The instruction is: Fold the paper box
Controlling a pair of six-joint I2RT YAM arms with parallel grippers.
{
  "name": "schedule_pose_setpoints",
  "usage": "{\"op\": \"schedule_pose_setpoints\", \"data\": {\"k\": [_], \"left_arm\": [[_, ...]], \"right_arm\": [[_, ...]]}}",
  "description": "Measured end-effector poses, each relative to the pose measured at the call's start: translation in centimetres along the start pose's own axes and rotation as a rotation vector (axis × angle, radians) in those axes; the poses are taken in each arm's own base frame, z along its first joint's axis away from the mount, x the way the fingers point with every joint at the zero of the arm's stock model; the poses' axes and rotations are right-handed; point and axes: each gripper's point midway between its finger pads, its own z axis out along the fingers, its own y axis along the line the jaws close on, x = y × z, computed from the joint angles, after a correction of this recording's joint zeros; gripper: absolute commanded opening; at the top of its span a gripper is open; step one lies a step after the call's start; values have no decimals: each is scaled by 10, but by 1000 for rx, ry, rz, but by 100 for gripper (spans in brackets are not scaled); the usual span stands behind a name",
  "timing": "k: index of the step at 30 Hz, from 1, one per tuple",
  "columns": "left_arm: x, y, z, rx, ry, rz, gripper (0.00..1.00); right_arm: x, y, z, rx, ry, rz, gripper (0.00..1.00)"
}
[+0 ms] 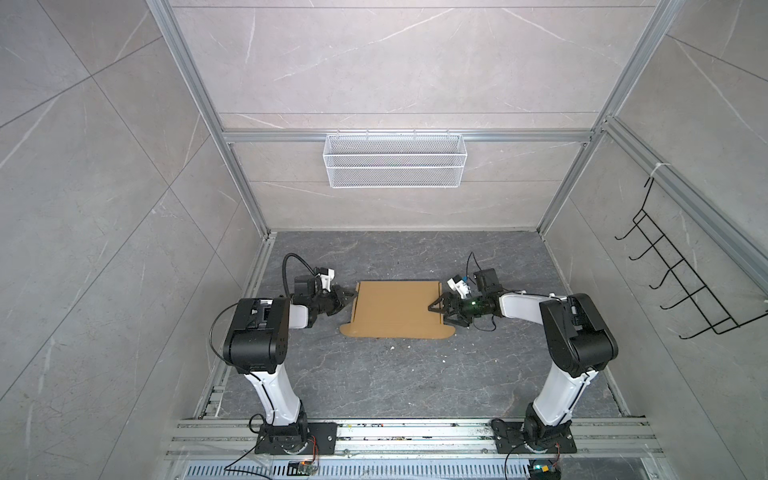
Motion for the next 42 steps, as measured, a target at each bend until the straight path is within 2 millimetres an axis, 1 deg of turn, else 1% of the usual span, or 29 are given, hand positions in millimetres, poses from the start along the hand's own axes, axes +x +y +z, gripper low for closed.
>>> {"op": "schedule_pose_setpoints", "data": {"k": [6,11,14,16,21,28,31,33,36,39,42], "left_arm": [[0,0,-1,2,-1,0,15],[0,0,0,2,0,-4,18],[1,1,0,7,5,-14,23],[2,2,1,6,7,-23,26],[2,6,0,-3,5,-47,37],[1,12,-1,-42,-6,-82,53],[1,12,-6,-75,-10,-94,57],[-1,9,-12,-111,-17,-91,58],[-14,-5,-30,-193,-56,-36,61],[-41,-29,-58,-291,-143,77,64],[-72,-63,-98,-388,-275,222,68]], "right_arm": [[0,2,2,-25,5,13,99],[3,9,10,-39,21,26,92],[5,14,16,-59,31,47,84],[2,17,17,-75,23,62,79],[-1,22,17,-113,3,95,71],[-2,25,17,-144,-4,122,65],[-3,30,17,-166,-7,132,63],[-5,32,17,-180,-11,141,62],[-5,35,15,-190,-18,165,60],[-6,40,11,-199,-24,189,59],[-9,48,6,-213,-36,206,57]]}}
